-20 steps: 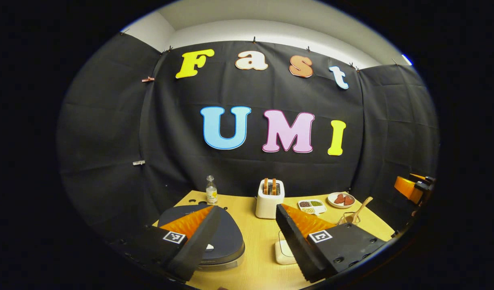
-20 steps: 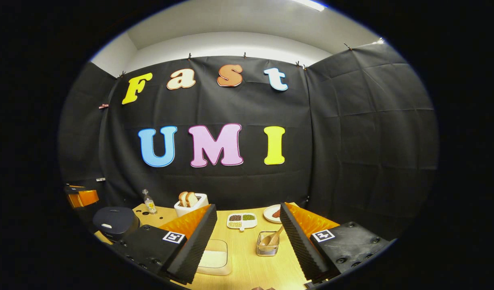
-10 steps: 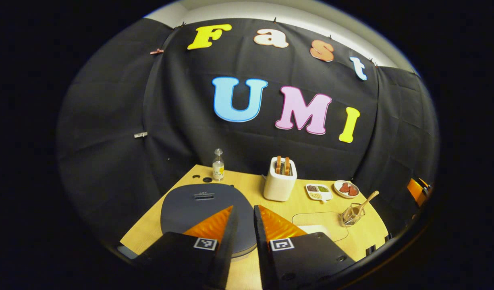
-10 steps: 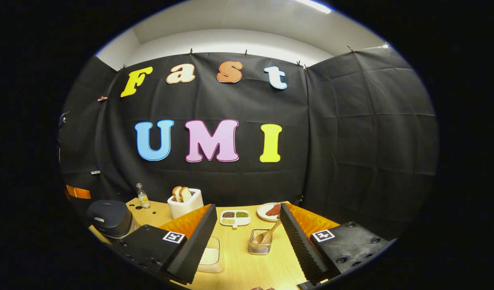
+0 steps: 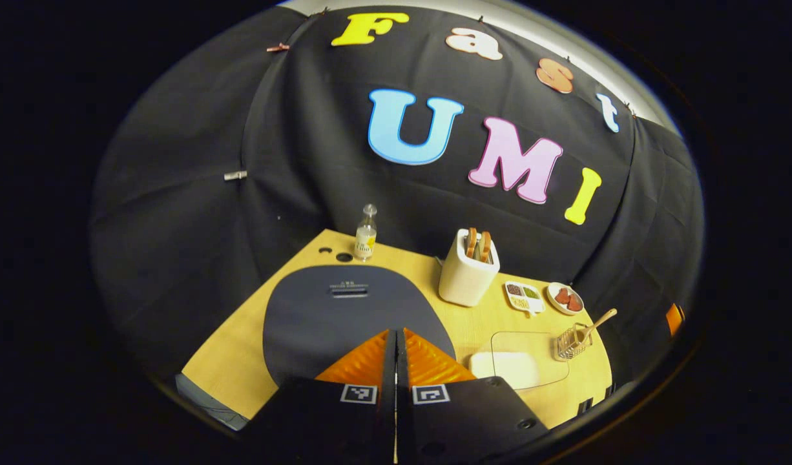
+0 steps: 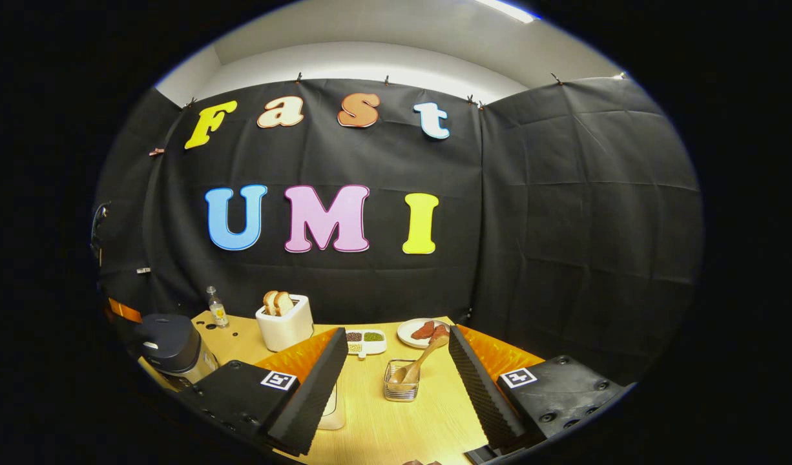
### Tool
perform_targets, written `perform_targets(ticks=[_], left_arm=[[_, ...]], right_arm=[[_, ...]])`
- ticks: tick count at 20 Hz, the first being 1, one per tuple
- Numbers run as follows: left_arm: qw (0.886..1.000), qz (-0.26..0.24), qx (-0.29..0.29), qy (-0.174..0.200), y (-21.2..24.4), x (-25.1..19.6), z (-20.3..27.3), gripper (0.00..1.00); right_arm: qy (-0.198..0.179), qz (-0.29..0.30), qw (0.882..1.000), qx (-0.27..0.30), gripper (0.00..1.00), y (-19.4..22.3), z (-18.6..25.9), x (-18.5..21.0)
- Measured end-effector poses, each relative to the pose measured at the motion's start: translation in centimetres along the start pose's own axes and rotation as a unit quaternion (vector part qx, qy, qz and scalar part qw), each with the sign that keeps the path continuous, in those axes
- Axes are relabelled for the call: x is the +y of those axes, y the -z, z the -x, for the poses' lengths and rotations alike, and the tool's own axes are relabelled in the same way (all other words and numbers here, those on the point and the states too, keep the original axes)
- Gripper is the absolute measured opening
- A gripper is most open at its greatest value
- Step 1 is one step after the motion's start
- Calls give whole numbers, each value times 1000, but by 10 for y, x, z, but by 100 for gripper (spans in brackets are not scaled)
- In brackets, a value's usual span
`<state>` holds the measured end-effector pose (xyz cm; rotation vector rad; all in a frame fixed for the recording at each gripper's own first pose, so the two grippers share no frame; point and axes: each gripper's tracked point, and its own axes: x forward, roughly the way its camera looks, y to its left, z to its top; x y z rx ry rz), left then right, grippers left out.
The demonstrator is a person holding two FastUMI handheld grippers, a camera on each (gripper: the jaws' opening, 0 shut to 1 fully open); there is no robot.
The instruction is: Close the left gripper, press the button to open the rice cooker; take a wooden spoon from the chopstick holder with the right hand, scoop a spoonful of rice and pour it into the rice cooker, then put the wooden spoon back into the chopstick holder.
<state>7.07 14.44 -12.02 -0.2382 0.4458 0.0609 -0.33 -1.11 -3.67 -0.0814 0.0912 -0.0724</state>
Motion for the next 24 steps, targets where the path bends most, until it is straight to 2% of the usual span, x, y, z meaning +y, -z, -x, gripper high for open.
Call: perform_targets(ticks=[2,5,13,17,23,24], left_arm=[[1000,-7,26,-2,15,-1,-7,8],[998,-30,46,-11,34,3,-13,6],[997,-50,65,-10,47,4,-15,6],[998,-29,60,-2,50,4,-16,7],[998,-48,32,-7,39,4,-8,7],[999,-51,7,-11,26,2,-5,6]], right_arm=[[3,1,1000,4,98,3,4,-2],[8,-2,1000,10,98,10,7,-4],[1,-4,1000,25,98,24,14,5],[-6,-4,1000,28,98,27,16,8],[-10,-2,999,36,98,27,17,2],[-10,-4,999,37,98,27,15,1]])
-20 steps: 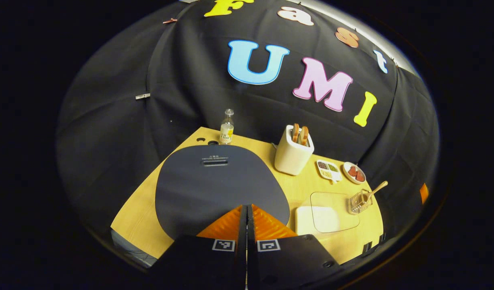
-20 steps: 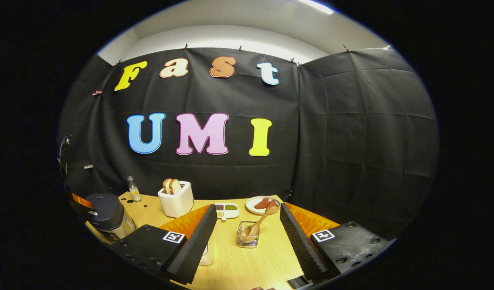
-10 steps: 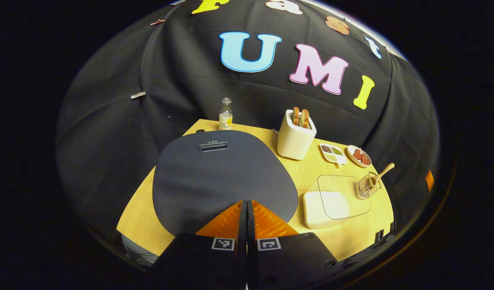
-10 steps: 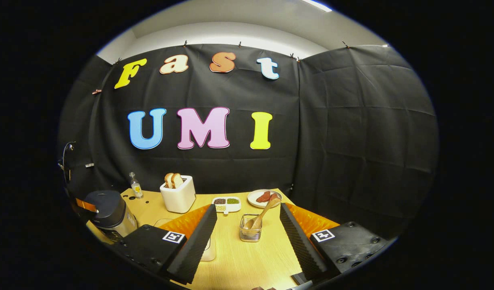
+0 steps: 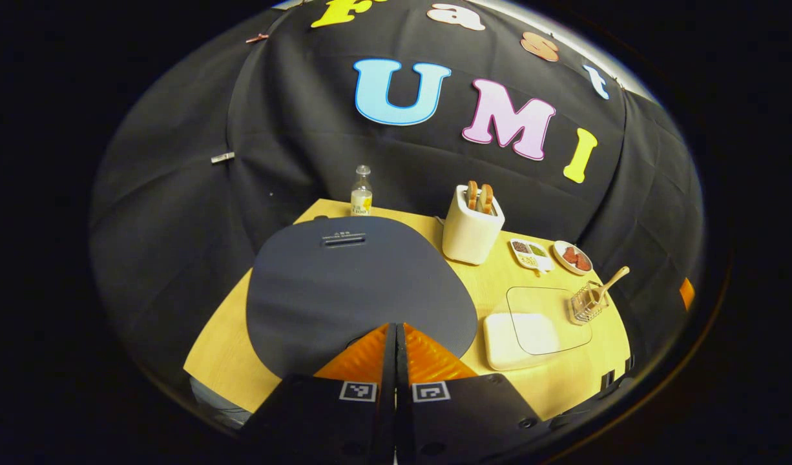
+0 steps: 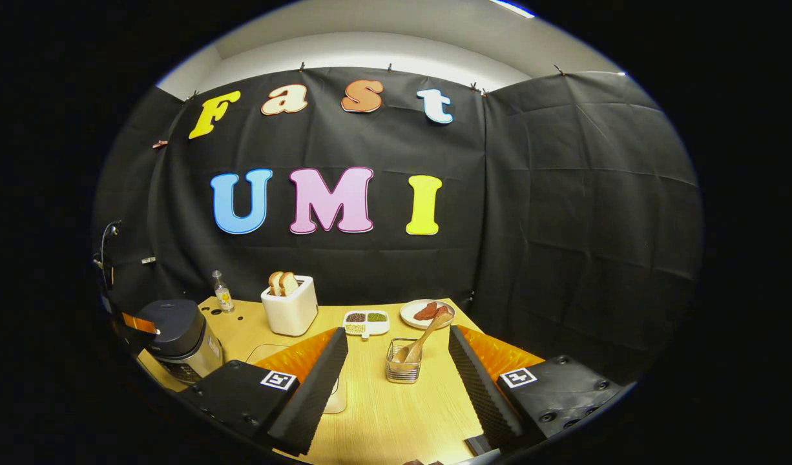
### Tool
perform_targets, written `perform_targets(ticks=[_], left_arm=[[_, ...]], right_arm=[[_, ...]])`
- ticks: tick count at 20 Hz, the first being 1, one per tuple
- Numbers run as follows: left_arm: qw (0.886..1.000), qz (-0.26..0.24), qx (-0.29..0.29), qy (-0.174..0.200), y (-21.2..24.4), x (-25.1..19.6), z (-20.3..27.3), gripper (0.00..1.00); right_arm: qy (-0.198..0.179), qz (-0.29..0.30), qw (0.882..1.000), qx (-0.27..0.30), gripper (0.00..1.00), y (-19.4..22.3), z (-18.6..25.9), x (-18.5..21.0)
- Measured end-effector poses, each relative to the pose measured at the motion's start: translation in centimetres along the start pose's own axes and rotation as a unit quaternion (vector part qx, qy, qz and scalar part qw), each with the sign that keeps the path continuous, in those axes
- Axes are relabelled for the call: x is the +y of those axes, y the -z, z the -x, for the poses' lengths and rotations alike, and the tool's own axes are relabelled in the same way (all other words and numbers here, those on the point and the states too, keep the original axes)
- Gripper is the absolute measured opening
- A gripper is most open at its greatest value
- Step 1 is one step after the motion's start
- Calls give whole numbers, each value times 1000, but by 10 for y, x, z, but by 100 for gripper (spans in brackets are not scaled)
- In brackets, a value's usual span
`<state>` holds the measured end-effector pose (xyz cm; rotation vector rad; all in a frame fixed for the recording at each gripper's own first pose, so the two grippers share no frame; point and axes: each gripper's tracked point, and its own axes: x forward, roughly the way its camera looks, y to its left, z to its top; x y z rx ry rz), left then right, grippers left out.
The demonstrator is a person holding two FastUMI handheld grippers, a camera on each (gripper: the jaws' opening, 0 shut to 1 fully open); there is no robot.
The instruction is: Close the left gripper, press the button to open the rice cooker; take a wooden spoon from the chopstick holder with the right hand, scoop a spoonful of rice and pour it into the rice cooker, then put the wooden spoon back into the chopstick holder.
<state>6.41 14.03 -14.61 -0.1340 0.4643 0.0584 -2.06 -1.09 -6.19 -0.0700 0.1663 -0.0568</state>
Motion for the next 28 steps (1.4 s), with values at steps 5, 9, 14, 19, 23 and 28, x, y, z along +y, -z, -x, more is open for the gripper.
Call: perform_targets(ticks=[5,9,14,19,23,28], left_arm=[[987,-26,-153,-52,-101,6,54,6],[978,-47,-188,-76,-125,3,80,7],[982,-13,-181,-51,-105,-18,88,8],[978,-34,-183,-89,-102,-24,97,83],[981,-11,-160,-106,-87,-43,98,96],[987,9,-120,-111,-58,-68,89,96]], right_arm=[[2,5,1000,-4,99,-9,-12,-8],[-7,-1,1000,0,99,-12,-32,-6],[-19,-8,1000,16,99,-2,-71,-8],[-26,-30,998,52,98,23,-115,-13],[-17,-42,996,82,98,46,-146,-30],[2,-60,990,130,99,84,-189,-54]])
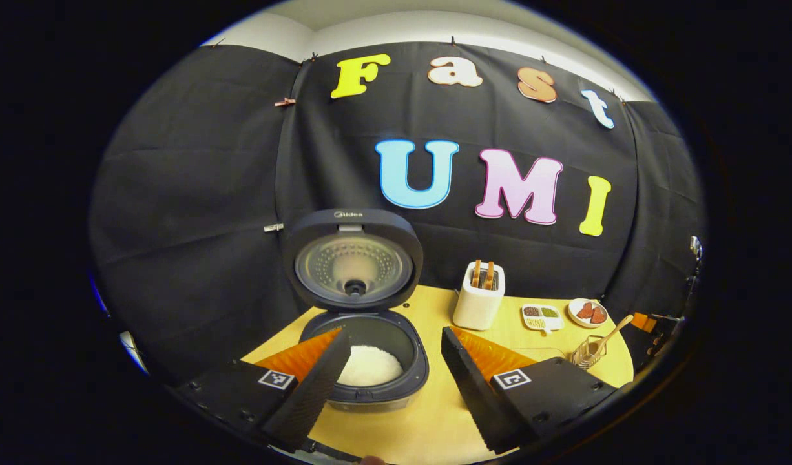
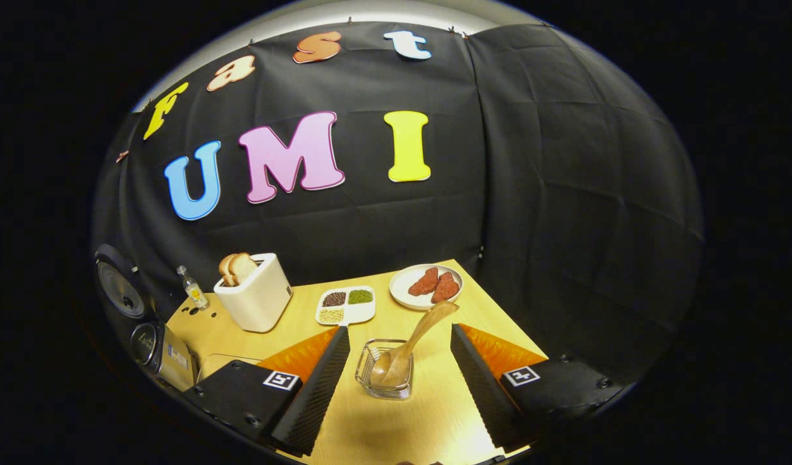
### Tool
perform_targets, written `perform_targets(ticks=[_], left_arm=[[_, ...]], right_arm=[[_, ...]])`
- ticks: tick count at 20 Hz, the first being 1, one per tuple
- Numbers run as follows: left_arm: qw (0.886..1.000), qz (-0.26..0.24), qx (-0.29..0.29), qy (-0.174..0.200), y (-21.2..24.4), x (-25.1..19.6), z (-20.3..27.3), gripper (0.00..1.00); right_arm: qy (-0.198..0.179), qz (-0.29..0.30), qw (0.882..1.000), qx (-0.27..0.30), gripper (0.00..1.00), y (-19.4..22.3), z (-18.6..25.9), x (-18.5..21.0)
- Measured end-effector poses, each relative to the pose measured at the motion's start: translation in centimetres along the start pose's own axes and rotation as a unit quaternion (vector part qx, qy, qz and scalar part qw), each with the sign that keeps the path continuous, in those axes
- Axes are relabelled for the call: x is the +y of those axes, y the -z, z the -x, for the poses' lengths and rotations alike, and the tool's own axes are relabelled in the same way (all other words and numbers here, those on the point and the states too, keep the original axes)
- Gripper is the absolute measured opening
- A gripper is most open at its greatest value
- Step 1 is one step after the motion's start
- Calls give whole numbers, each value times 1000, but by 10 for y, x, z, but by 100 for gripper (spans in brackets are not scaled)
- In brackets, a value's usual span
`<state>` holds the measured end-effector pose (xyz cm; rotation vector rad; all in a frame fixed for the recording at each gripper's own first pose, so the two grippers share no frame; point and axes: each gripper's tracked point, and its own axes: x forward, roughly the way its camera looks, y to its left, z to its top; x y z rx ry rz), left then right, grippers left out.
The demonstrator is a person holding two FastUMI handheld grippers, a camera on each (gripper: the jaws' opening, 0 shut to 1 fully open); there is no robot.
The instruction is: Close the left gripper, press the button to open the rice cooker; take a wooden spoon from the chopstick holder with the right hand, scoop a spoonful of rice and pour it into the rice cooker, then put the wooden spoon back into the chopstick holder.
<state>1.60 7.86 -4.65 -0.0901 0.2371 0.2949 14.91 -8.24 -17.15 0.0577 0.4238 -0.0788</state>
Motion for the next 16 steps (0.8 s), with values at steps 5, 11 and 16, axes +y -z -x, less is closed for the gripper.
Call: perform_targets(ticks=[5,11,16], left_arm=[[999,8,31,-24,20,-14,0,96],[997,7,64,-50,41,-28,-4,96],[994,-3,90,-57,59,-49,-6,96]], right_arm=[[6,-28,999,37,99,21,-44,-17],[12,-52,996,70,99,40,-104,-25],[10,-84,992,91,96,55,-136,-30]])
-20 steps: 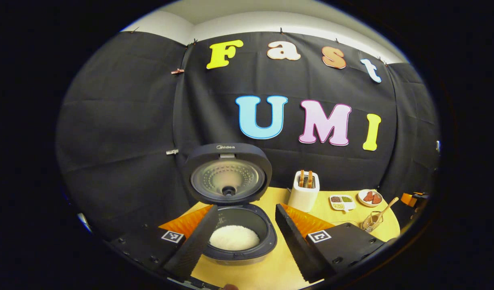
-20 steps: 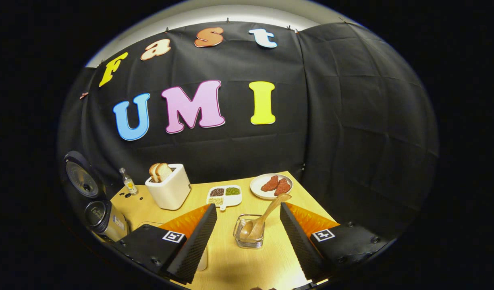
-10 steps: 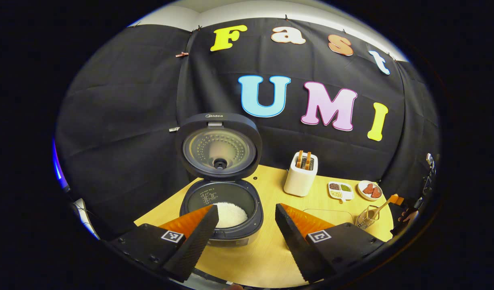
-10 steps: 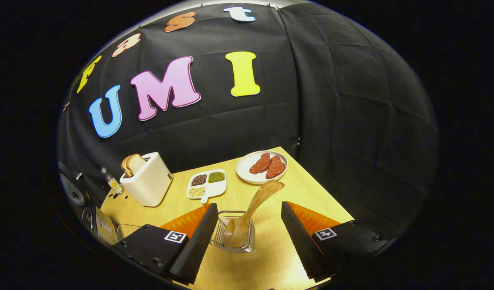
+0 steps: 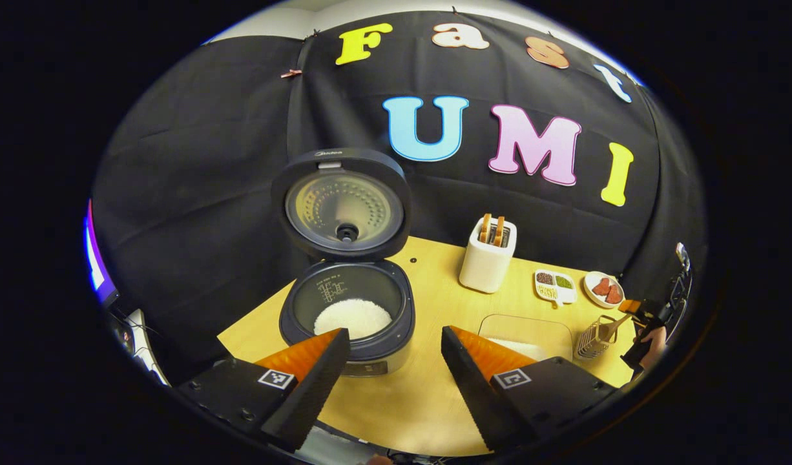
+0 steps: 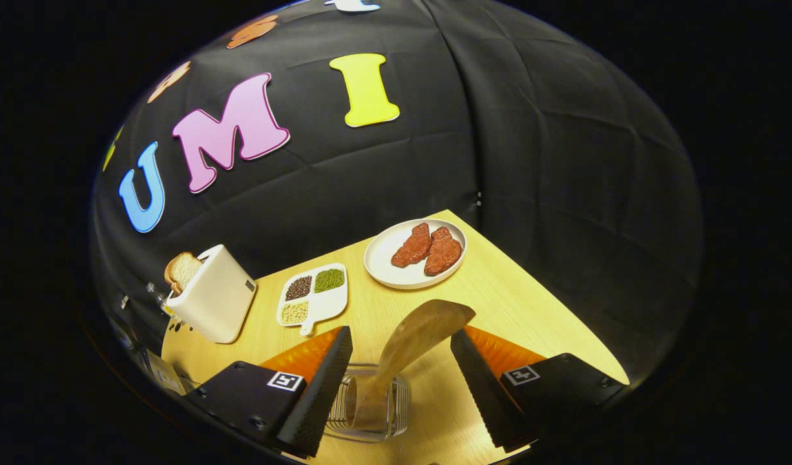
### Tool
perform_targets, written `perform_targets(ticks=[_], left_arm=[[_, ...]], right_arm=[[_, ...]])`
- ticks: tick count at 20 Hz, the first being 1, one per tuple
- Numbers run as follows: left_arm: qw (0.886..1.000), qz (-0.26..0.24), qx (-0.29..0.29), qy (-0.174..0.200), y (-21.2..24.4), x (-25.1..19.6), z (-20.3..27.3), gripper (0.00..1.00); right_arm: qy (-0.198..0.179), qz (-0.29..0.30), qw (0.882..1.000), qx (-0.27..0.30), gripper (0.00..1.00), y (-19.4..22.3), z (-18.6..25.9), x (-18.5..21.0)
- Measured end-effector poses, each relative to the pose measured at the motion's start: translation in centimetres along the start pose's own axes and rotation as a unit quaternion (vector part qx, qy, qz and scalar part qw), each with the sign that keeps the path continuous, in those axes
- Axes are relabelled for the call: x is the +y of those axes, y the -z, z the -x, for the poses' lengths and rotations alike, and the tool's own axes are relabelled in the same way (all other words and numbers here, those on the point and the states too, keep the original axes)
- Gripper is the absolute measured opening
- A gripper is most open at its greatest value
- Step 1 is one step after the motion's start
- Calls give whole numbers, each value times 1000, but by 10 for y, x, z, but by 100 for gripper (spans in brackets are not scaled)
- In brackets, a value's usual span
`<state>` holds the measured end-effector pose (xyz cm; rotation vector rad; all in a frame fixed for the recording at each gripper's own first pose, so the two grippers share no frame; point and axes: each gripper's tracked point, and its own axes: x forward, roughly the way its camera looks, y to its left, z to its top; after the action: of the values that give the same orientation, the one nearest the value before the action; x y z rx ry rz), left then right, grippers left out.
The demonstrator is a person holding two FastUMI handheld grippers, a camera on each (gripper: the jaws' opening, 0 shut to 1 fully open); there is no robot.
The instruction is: Close the left gripper, press the button to open the rice cooker; take a wooden spoon from the chopstick holder with the right hand, scoop a spoonful of rice and pour it into the rice cooker, then put the wooden spoon back into the chopstick holder.
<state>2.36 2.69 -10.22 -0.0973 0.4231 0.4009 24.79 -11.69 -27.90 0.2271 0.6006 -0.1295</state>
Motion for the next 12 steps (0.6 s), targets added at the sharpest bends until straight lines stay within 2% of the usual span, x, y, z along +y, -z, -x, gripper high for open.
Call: perform_targets(ticks=[1,3,4,6,8,9,10,11,12], left_arm=[[1000,-7,2,-1,3,-5,0,96],[1000,-21,7,0,8,-14,0,96],[1000,-24,11,1,11,-18,-1,96],[1000,-22,16,4,16,-29,-1,95],[1000,-15,19,10,19,-38,-2,95],[1000,-13,20,14,21,-43,-1,95],[1000,-13,20,18,23,-47,-2,95],[999,-15,20,20,26,-50,-1,95],[999,-17,20,20,27,-50,0,95]], right_arm=[[-3,-8,1000,5,95,2,-4,2],[-5,-26,1000,15,77,4,-9,2],[-4,-33,999,20,55,5,-11,1],[-13,-49,998,27,50,6,-11,6],[-29,-60,997,38,50,9,-10,13],[-24,-64,997,39,41,10,-14,10],[-27,-66,997,41,24,12,-12,12],[-30,-72,996,48,26,11,-9,13],[-30,-78,995,51,22,10,-7,14]])
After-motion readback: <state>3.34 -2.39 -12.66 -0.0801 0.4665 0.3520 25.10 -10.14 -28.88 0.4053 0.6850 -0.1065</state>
